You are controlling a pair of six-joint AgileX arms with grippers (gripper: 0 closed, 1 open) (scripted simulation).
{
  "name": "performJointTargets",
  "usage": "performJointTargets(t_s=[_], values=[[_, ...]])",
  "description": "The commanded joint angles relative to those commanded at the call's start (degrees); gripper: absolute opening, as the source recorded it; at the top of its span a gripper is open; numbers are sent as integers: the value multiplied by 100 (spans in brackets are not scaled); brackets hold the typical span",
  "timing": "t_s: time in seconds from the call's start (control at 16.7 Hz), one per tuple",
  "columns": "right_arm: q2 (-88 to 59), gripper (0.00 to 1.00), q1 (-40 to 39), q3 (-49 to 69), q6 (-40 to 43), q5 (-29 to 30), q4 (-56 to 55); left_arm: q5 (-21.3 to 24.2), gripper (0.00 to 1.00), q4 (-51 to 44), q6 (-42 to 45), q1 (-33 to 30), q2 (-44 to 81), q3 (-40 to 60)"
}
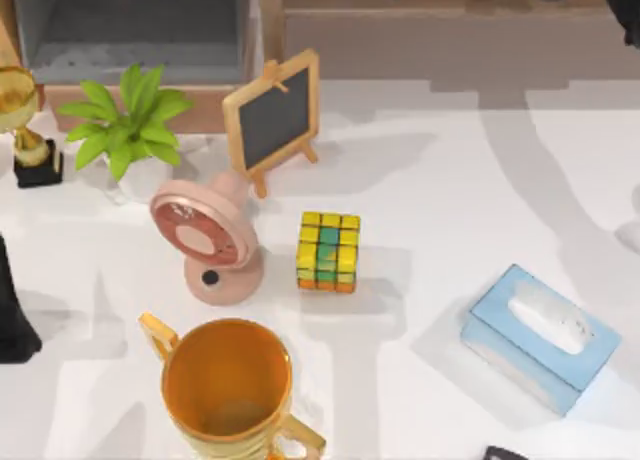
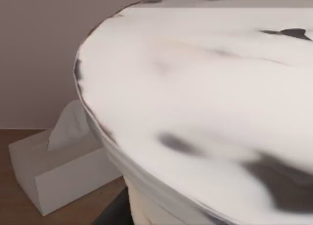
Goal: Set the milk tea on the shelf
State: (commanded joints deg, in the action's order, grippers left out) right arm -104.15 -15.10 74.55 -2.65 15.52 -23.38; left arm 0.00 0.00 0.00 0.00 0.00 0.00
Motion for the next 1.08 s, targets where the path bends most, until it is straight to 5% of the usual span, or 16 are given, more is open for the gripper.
performJointTargets(t_s=[0.54, 1.08], values=[[237, 0, 1068, 357, 144, -933, 1106, 0, 100, 0, 0, 0, 0, 0], [150, 0, 1110, 422, 128, -998, 1112, 0, 100, 0, 0, 0, 0, 0]])
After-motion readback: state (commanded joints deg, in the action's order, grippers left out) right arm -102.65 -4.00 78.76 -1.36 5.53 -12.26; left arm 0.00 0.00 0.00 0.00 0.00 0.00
